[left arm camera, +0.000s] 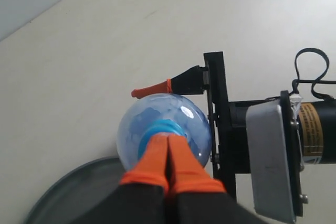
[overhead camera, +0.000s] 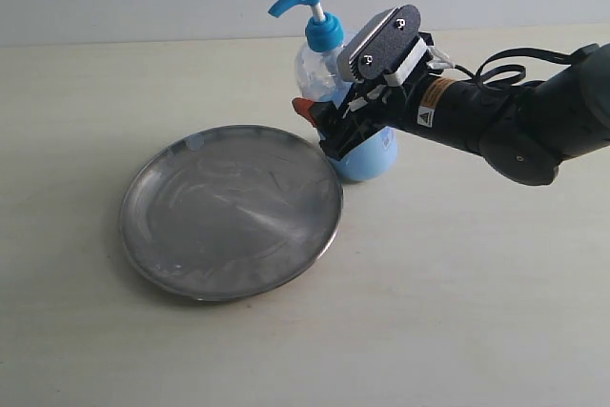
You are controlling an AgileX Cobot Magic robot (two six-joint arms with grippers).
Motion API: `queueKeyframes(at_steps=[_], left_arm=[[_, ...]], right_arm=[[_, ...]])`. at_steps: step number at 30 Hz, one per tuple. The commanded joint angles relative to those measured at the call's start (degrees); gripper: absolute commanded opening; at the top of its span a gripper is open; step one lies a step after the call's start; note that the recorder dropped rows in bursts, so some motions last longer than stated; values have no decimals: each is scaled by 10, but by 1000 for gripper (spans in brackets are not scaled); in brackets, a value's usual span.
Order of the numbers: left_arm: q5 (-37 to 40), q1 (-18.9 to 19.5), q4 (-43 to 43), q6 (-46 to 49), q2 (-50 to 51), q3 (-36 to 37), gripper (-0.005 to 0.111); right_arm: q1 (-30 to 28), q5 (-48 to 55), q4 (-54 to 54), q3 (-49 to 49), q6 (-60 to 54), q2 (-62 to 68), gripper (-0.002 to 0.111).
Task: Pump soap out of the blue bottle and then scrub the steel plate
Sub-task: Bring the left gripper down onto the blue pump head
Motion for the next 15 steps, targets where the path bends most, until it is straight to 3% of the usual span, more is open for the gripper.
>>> queueKeyframes(at_steps=[1, 15], left_arm=[[-14, -3, -8, -4, 10, -5, 0], [5, -3, -8, -8, 24, -3, 0]], right_arm=[[1, -7, -8, -2, -4, -5, 0], [1, -8, -22, -2, -5, -5, 0]])
